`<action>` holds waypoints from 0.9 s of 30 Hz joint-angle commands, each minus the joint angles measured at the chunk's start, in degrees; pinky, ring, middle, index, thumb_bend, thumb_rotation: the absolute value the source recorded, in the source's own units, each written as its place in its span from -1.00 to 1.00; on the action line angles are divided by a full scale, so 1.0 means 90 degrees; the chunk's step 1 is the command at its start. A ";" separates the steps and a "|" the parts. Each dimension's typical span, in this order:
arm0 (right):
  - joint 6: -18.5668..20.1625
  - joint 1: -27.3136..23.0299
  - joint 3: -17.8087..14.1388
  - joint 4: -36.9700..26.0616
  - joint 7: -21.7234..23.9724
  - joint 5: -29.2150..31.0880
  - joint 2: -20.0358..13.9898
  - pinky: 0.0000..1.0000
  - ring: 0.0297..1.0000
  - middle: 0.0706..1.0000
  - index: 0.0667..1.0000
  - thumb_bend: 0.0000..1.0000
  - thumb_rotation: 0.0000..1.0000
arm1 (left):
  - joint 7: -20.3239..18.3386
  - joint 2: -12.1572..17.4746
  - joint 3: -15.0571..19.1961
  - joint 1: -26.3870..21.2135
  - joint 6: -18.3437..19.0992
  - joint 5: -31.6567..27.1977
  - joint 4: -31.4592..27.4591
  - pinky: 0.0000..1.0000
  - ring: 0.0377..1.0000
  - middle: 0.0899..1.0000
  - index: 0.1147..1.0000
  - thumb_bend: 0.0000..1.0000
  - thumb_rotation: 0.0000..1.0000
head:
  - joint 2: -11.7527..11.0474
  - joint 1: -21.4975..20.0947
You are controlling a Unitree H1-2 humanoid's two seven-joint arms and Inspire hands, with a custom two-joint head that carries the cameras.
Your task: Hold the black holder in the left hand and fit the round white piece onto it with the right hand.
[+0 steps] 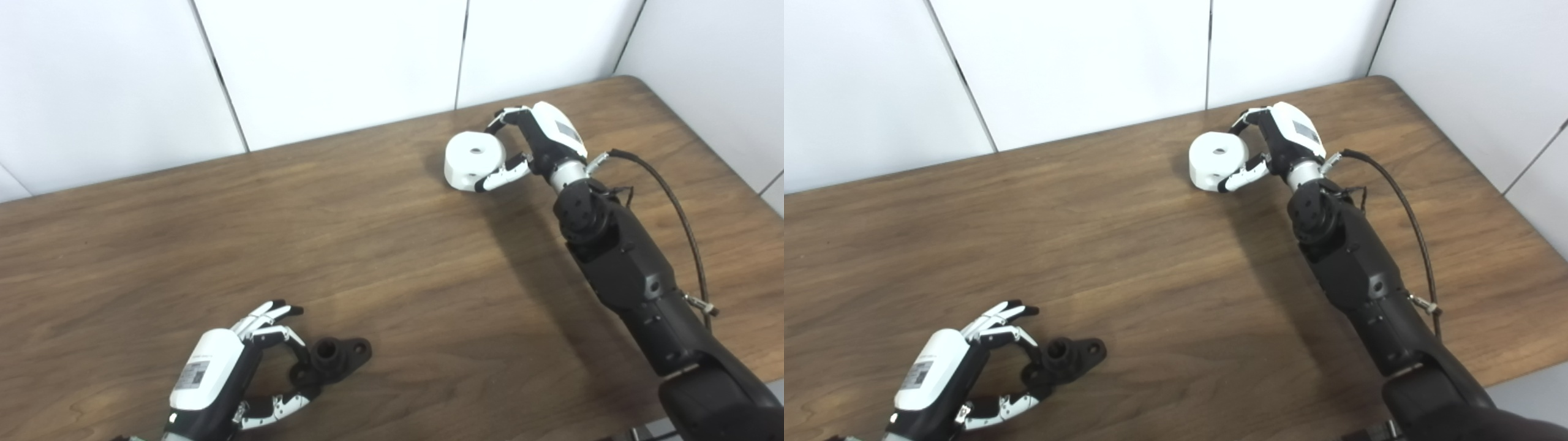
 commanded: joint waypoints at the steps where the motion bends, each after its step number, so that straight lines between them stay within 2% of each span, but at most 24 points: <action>1: -0.0172 -0.0041 -0.0064 -0.0475 0.0056 0.0052 -0.0198 0.76 0.88 0.67 -0.11 0.04 -0.74 | -0.0216 0.0029 -0.0044 0.0090 0.0202 0.0063 -0.0004 0.63 0.81 0.66 -0.15 0.02 -0.88 | 0.0009 0.0012; 5: 0.0028 0.0299 0.0007 -0.1212 0.0429 0.0026 -0.0248 0.70 0.85 0.66 -0.11 0.05 -0.74 | -0.0262 -0.0020 -0.0075 0.0070 0.0276 0.0100 -0.0021 0.65 0.82 0.67 -0.15 0.02 -0.88 | 0.0024 0.0182; 9: 0.0455 0.0719 0.0111 -0.2302 0.0985 0.0001 -0.0209 0.67 0.83 0.65 -0.11 0.05 -0.74 | -0.0273 -0.0059 -0.0105 0.0051 0.0288 0.0145 -0.0002 0.65 0.82 0.67 -0.15 0.02 -0.88 | 0.0013 0.0221; 16: 0.0776 0.1072 0.0232 -0.3450 0.1628 -0.0089 -0.0051 0.72 0.84 0.66 -0.11 0.05 -0.73 | -0.0258 -0.0078 -0.0155 0.0016 0.0265 0.0242 0.0054 0.67 0.82 0.67 -0.15 0.01 -0.88 | 0.0048 0.0399; 20: 0.0815 0.1307 0.0135 -0.4000 0.2099 -0.0144 0.0230 0.81 0.85 0.67 -0.11 0.05 -0.73 | -0.0337 -0.0173 -0.0202 0.0021 0.0451 0.0371 -0.0038 0.68 0.83 0.66 -0.15 0.01 -0.88 | 0.0115 0.0697; 27: 0.0785 0.1720 0.0213 -0.4604 0.2374 0.0011 0.0405 0.74 0.86 0.67 -0.11 0.05 -0.73 | -0.0399 -0.0314 -0.0355 -0.0035 0.0651 0.0578 -0.0124 0.74 0.82 0.65 -0.15 0.01 -0.88 | 0.0235 0.1160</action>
